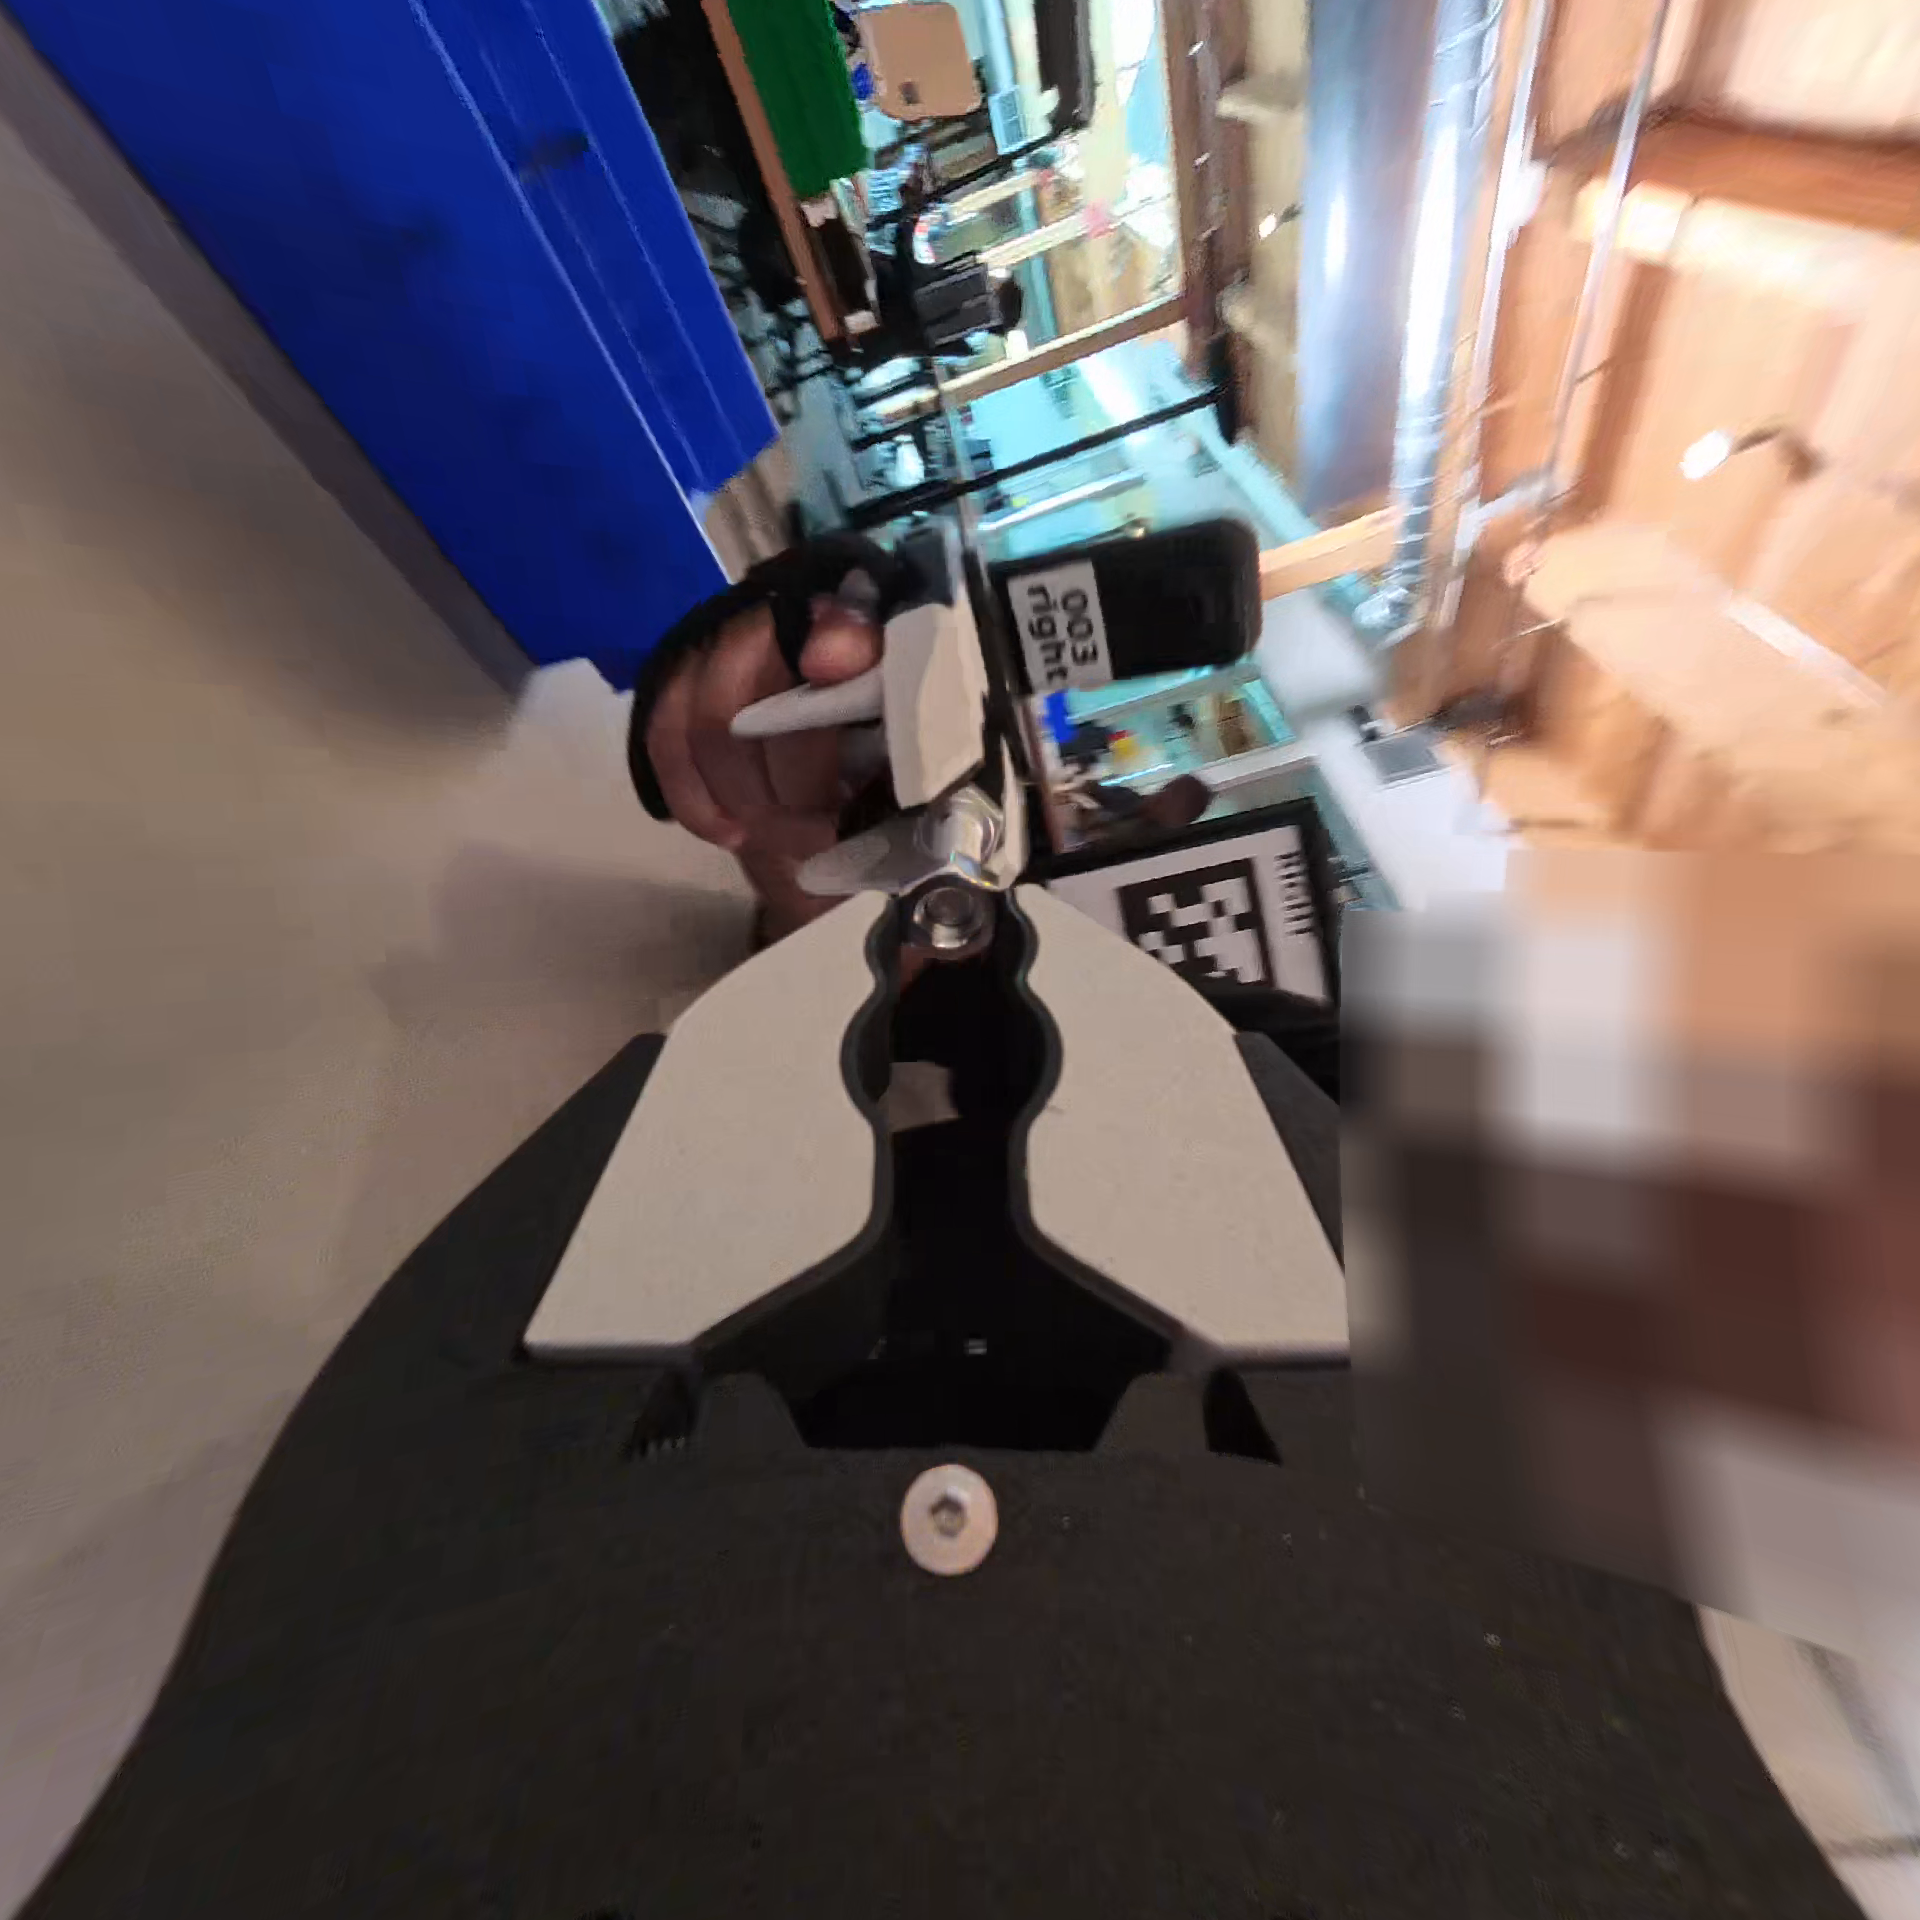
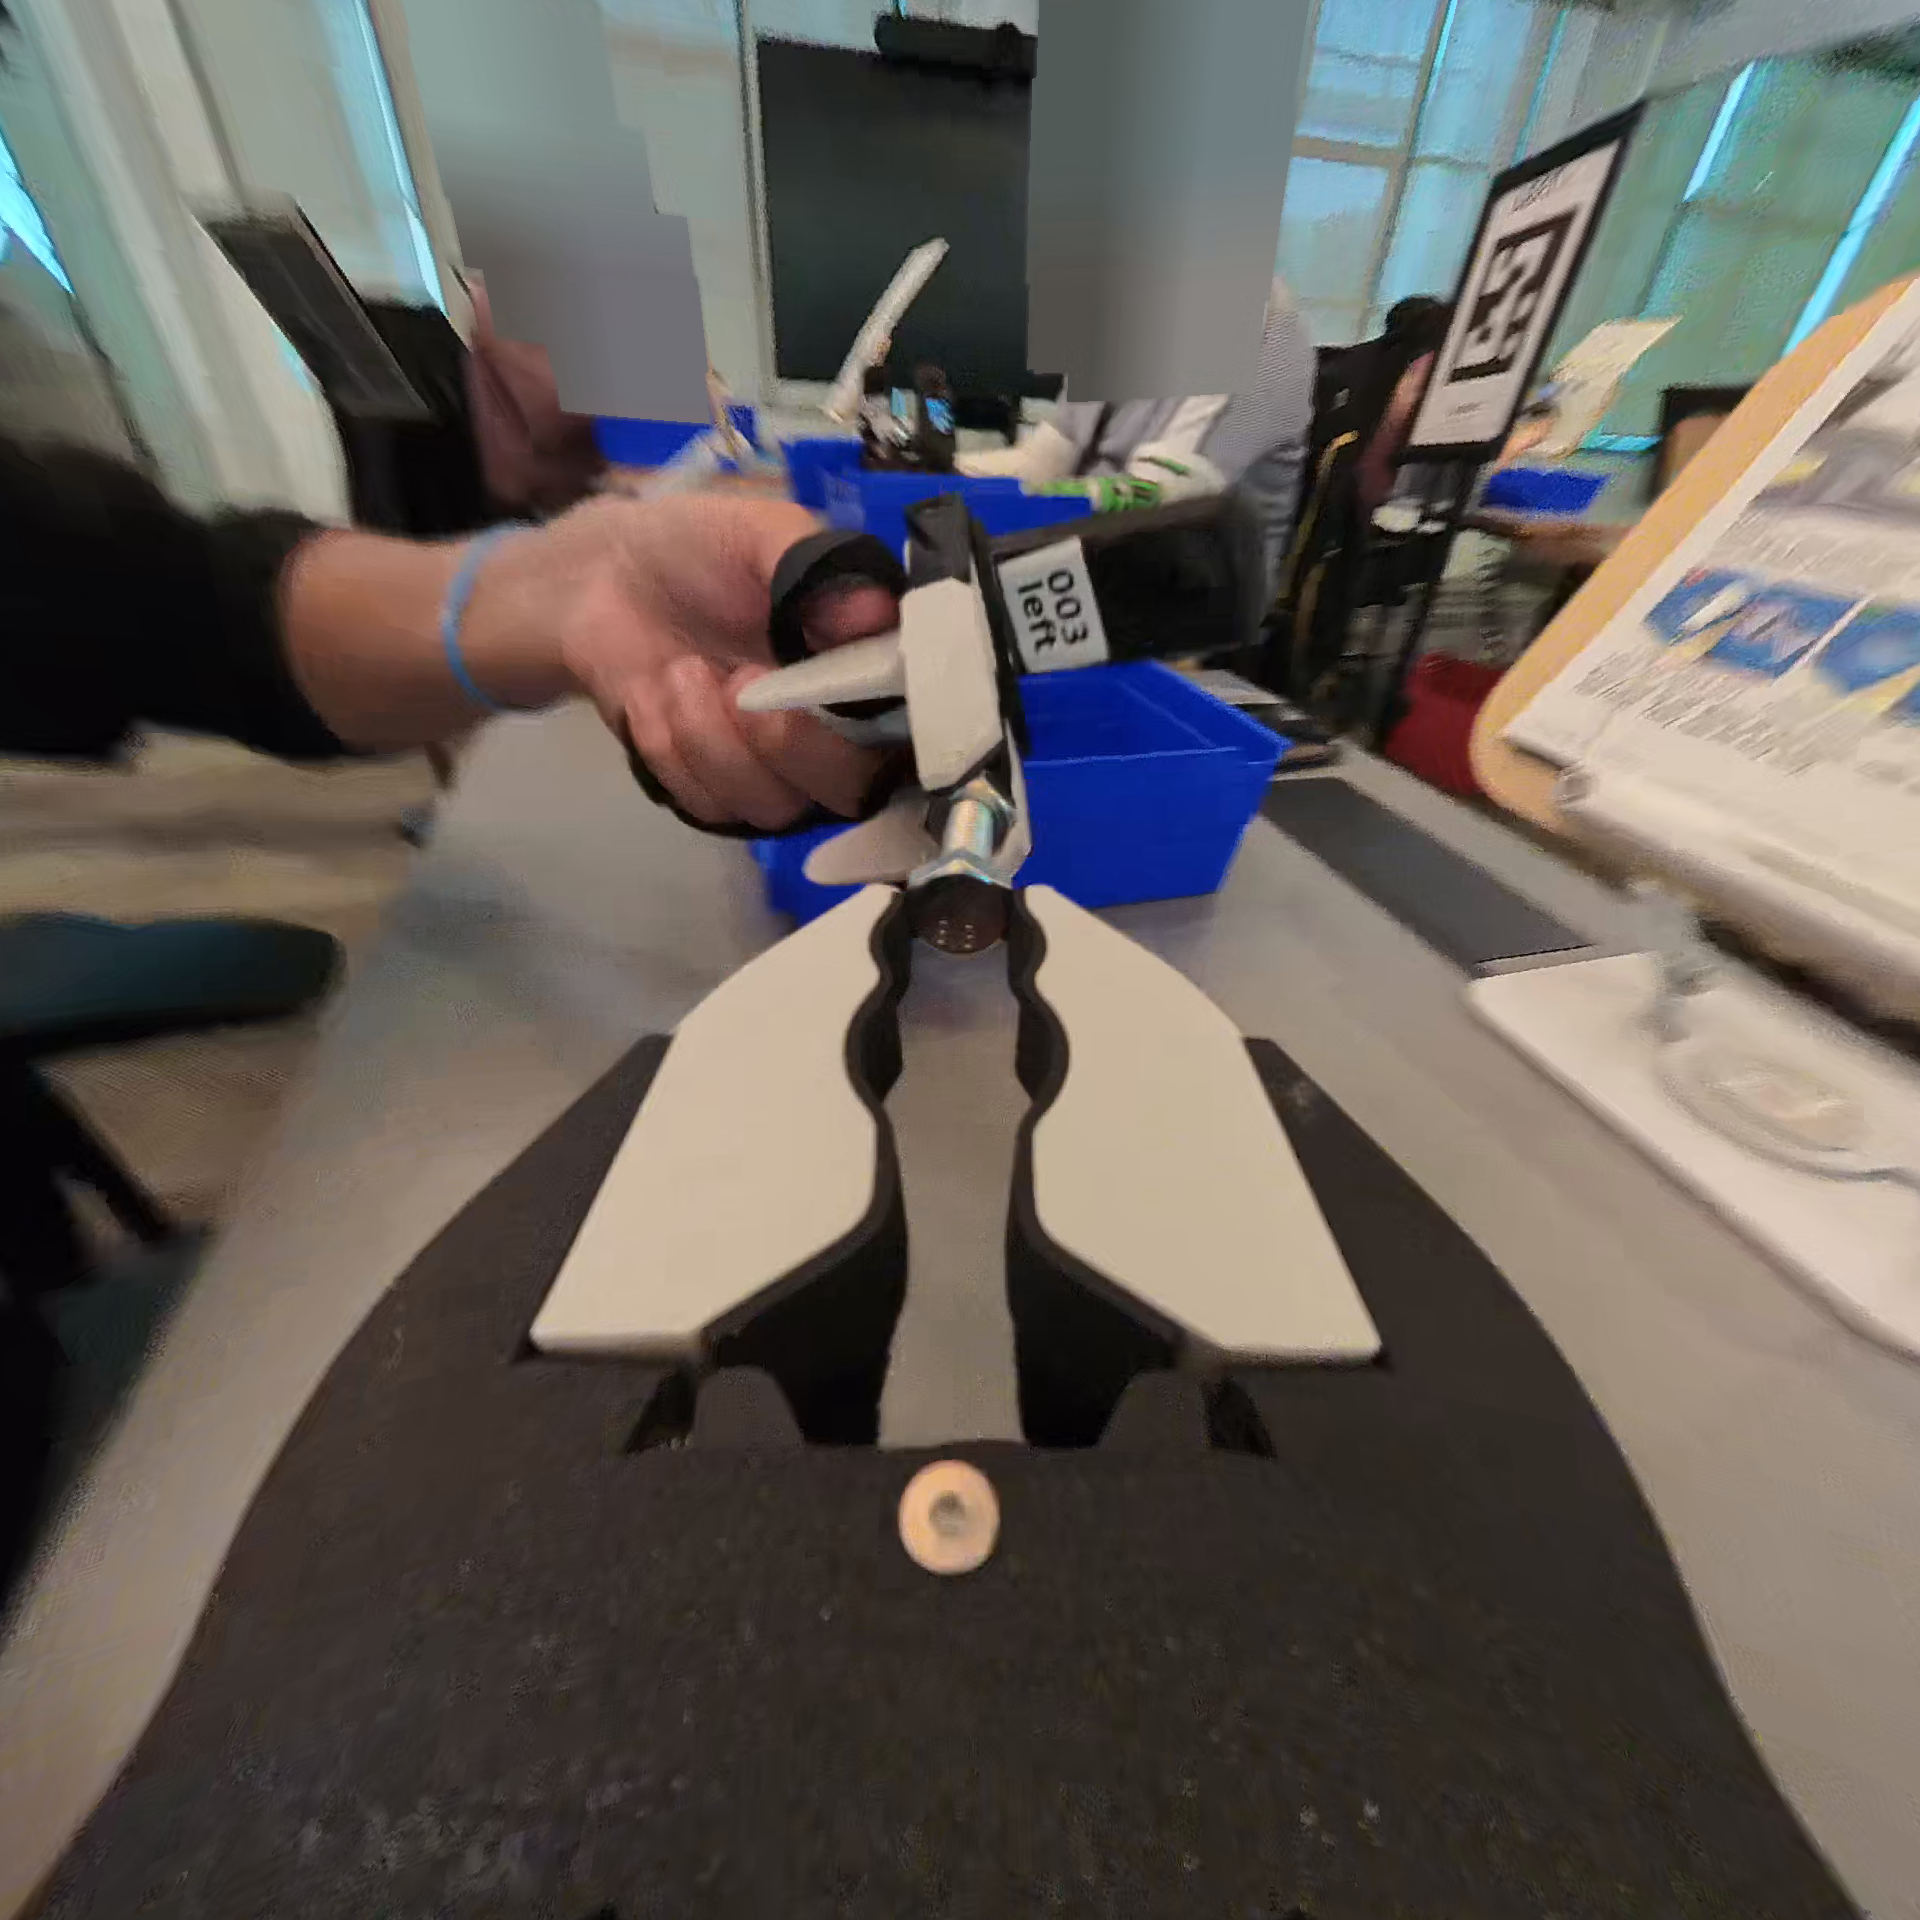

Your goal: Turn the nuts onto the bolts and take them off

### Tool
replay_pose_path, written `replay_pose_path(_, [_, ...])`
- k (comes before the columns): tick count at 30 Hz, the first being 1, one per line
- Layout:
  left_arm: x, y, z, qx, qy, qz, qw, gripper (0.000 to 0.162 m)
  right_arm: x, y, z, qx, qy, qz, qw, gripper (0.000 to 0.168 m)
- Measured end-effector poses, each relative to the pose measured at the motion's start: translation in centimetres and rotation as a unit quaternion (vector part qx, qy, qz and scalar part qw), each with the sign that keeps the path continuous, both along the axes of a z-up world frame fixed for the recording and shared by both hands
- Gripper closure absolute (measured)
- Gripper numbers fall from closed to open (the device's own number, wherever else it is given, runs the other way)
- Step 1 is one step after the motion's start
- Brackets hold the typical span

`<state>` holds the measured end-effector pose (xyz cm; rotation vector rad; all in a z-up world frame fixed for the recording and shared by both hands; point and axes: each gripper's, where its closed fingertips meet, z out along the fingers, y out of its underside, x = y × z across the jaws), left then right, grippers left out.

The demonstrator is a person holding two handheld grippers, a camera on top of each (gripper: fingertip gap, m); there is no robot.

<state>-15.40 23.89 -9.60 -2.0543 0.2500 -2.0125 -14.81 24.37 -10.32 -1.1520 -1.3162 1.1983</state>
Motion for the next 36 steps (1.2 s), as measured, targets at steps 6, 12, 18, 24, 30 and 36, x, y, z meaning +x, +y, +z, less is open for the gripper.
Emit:
replay_pose_path(6, [0.0,-0.5,-0.2,-0.018,-0.009,-0.010,1.000,0.139,0.0,-0.3,-0.2,0.078,-0.017,-0.022,0.997,0.151])
replay_pose_path(12, [-0.2,-0.9,1.6,0.108,-0.001,-0.034,0.994,0.096,0.1,0.1,0.3,-0.069,0.007,0.030,0.997,0.151])
replay_pose_path(18, [-1.1,0.7,-1.7,0.451,0.257,-0.008,0.854,0.102,0.3,-0.1,1.3,-0.269,0.053,0.137,0.952,0.151])
replay_pose_path(24, [-0.5,0.5,-1.4,0.612,0.366,-0.013,0.701,0.119,-0.1,-0.9,0.8,-0.395,0.047,0.222,0.890,0.151])
replay_pose_path(30, [0.2,-0.3,-0.9,0.656,0.383,-0.020,0.650,0.125,-0.1,-1.2,0.6,-0.429,0.039,0.249,0.867,0.151])
replay_pose_path(36, [-0.2,-0.4,-0.5,0.664,0.388,-0.012,0.639,0.139,0.2,-1.3,0.8,-0.438,0.042,0.261,0.859,0.151])
